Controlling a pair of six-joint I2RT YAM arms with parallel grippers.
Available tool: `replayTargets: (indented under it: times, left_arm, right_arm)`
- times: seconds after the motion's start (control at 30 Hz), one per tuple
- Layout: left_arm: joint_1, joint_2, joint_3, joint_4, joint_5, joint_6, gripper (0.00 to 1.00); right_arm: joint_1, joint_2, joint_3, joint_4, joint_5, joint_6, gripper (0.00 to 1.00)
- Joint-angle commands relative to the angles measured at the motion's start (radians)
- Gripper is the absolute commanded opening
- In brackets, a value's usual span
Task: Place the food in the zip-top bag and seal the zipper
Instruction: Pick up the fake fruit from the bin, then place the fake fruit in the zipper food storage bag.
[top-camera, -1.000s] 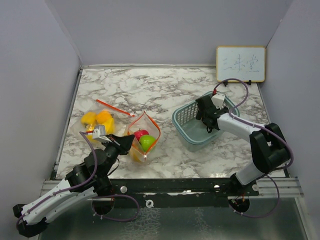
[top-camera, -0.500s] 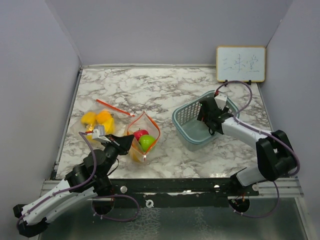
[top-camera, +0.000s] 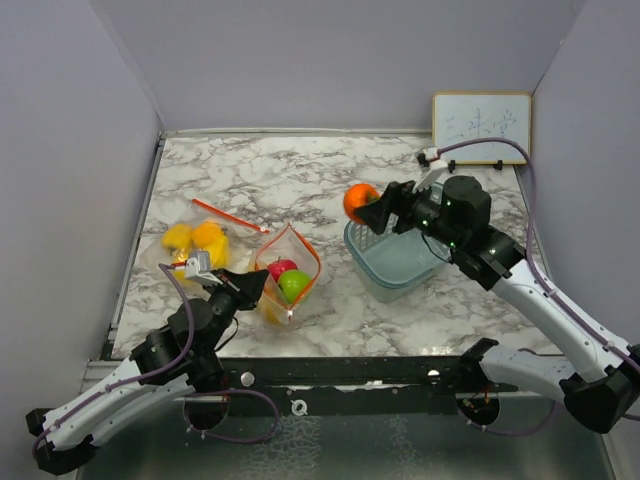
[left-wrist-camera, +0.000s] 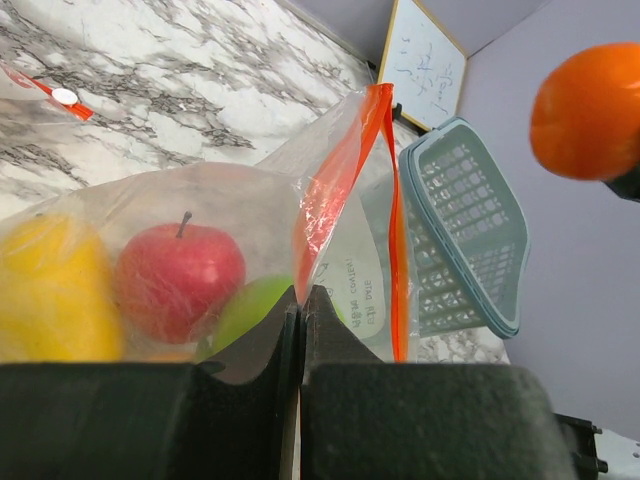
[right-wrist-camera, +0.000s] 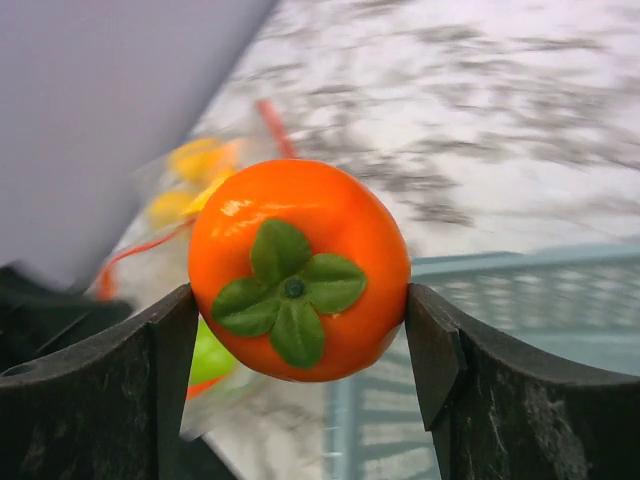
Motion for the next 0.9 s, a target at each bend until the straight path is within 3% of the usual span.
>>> replayTargets:
  times: [0.0, 0.17, 0.4, 0.57, 0.63, 0.67, 0.73, 0.77, 0.87]
  left_arm:
    - [0.003, 0.019, -0.002, 0.038, 0.008, -0.004, 0.00]
    - [0.003, 0.036, 0.015, 0.040, 0.015, 0.001, 0.00]
    - [0.003, 0.027, 0.033, 0.030, 0.019, 0.001, 0.00]
    - [0.003, 0.027, 0.025, 0.043, 0.028, -0.006, 0.00]
    - [0.004, 0.033, 0.024, 0.046, 0.033, -0.008, 0.00]
    - [0.003, 0.036, 0.023, 0.047, 0.035, -0.007, 0.00]
    - [0.003, 0.038, 0.024, 0.050, 0.037, -0.008, 0.00]
    - [0.004, 0.038, 0.026, 0.053, 0.038, -0.005, 0.00]
    - [0.003, 0.040, 0.037, 0.054, 0.037, 0.004, 0.00]
  right_arm:
    - [0.221, 0.033, 0.057, 0.088, -0.316, -0.032, 0.27]
    - [0.379, 0.169, 0.068, 0.187, -0.361, -0.016, 0.28]
    - [0.392, 0.291, 0.022, 0.208, -0.233, 0.029, 0.32]
    - [0.392, 0.400, 0.040, 0.214, -0.181, 0.043, 0.47]
    - [0.398, 0.425, 0.046, 0.252, -0.187, 0.054, 0.58]
    - [0.405, 0.438, 0.058, 0.258, -0.184, 0.053, 0.67]
    - [0.420, 0.463, 0.099, 0.222, -0.152, 0.037, 0.96]
    - [0.426, 0.471, 0.117, 0.193, -0.132, 0.028, 1.00]
    - [0.433, 0.457, 0.129, 0.161, -0.108, 0.013, 0.99]
